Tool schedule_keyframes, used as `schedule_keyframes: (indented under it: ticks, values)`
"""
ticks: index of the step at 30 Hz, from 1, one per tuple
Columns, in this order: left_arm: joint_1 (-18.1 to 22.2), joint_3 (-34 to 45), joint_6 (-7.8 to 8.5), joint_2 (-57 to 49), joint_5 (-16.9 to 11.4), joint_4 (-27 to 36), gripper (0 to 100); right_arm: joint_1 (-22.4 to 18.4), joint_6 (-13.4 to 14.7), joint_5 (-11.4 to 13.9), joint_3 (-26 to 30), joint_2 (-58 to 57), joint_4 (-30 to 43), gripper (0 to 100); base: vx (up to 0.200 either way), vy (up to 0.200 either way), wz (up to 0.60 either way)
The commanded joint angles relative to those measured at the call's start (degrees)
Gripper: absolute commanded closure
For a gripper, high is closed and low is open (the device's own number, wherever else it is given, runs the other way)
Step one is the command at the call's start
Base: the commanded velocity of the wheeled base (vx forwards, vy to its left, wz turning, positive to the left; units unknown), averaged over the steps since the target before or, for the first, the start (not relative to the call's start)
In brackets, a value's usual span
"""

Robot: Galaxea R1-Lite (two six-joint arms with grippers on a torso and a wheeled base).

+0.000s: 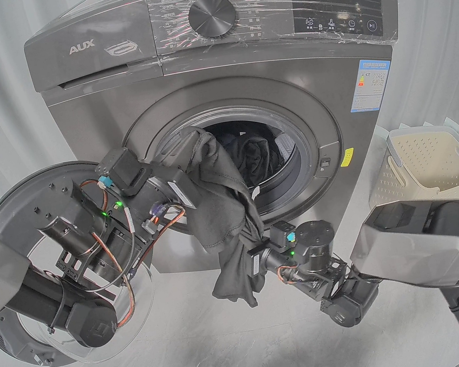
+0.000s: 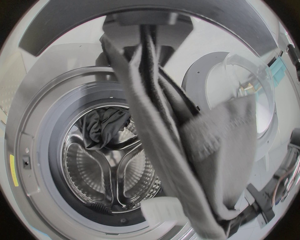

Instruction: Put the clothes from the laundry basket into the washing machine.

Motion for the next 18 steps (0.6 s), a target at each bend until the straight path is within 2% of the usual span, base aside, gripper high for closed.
schedule_keyframes:
  ticks: [1, 7, 11, 14, 18]
  values:
    - [3.2, 1.0, 0.03, 1.9, 0.0, 0.0, 100, -3.3, 0.2, 0.4, 7.1, -9.1, -1.6, 100, 0.0, 0.0, 0.0]
    - [4.4, 4.5, 0.21, 3.6, 0.1, -0.1, 100, -6.0, -0.4, 0.7, 9.4, -15.4, -1.0, 100, 0.0, 0.0, 0.0]
    - [5.2, 8.0, 0.91, 5.4, -0.5, -0.1, 100, -6.2, -0.4, 0.7, 9.1, -17.3, -0.9, 100, 0.0, 0.0, 0.0]
    - [5.1, 10.2, 0.82, 6.2, -0.8, -0.2, 100, -6.1, -0.4, 0.6, 8.7, -17.5, -0.8, 100, 0.0, 0.0, 0.0]
    - [4.5, 13.1, 1.26, 8.8, -2.6, -0.2, 100, -5.4, -0.4, 0.6, 7.7, -17.5, -0.9, 100, 0.0, 0.0, 0.0]
